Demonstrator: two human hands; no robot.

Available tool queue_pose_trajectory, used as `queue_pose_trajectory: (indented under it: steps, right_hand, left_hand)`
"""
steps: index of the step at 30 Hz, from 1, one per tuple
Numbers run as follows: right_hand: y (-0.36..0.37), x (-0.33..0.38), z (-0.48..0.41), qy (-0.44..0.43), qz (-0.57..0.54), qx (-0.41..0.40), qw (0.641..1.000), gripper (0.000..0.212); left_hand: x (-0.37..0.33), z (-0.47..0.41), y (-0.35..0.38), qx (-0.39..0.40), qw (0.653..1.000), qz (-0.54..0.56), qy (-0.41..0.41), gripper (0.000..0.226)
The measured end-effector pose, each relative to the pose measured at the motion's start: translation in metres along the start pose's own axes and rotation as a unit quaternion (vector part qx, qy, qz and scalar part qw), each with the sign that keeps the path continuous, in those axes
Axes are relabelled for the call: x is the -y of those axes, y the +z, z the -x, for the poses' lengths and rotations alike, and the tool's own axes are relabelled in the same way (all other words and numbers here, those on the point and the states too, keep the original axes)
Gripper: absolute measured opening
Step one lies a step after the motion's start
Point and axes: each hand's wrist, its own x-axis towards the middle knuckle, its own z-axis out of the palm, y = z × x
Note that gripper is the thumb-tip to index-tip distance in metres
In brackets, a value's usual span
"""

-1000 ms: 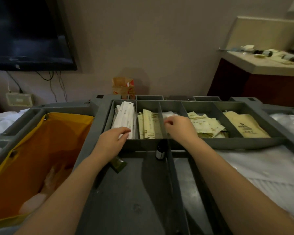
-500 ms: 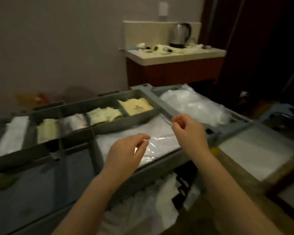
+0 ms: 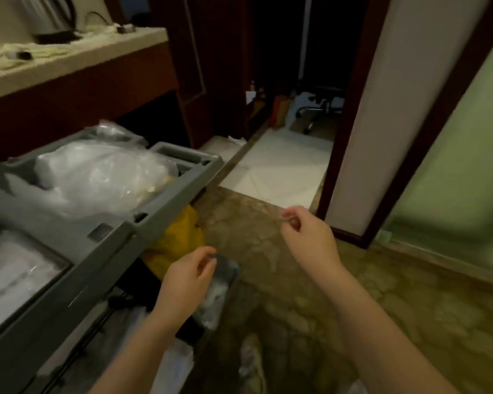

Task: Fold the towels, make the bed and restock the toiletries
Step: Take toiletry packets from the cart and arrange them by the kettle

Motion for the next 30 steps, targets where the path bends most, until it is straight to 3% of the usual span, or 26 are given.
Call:
queue_pose_trajectory:
  steps: [7,15,19,24,30]
  right_hand:
    - [-0.005,0.040,-0.169,-0.078,-0.008,0.010,0.997,0.021]
    - [-0.053,0.059,-0.376,-0.082,-0.026,-0.051,0.995,0.018]
    - [-0.073,0.039,-0.483,-0.075,-0.011,-0.073,0.994,0.018]
    - [-0.053,0.058,-0.630,-0.164,0.000,-0.009,0.986,0.018]
    - [0.026,0.161,-0.746,-0.302,0.003,0.164,0.939,0.018]
  left_hand:
    - [-0.019,-0.168,0.036,-0.004,1.000,0.025,-0.015,0.029]
    - [-0.174,-0.401,0.011,-0.069,0.985,0.105,0.115,0.029]
    - [-0.213,-0.501,0.019,-0.080,0.983,0.097,0.133,0.029]
    - [-0.198,-0.615,0.016,-0.165,0.981,0.067,0.072,0.026]
    - [-0.122,-0.680,-0.046,-0.287,0.950,0.022,-0.125,0.027]
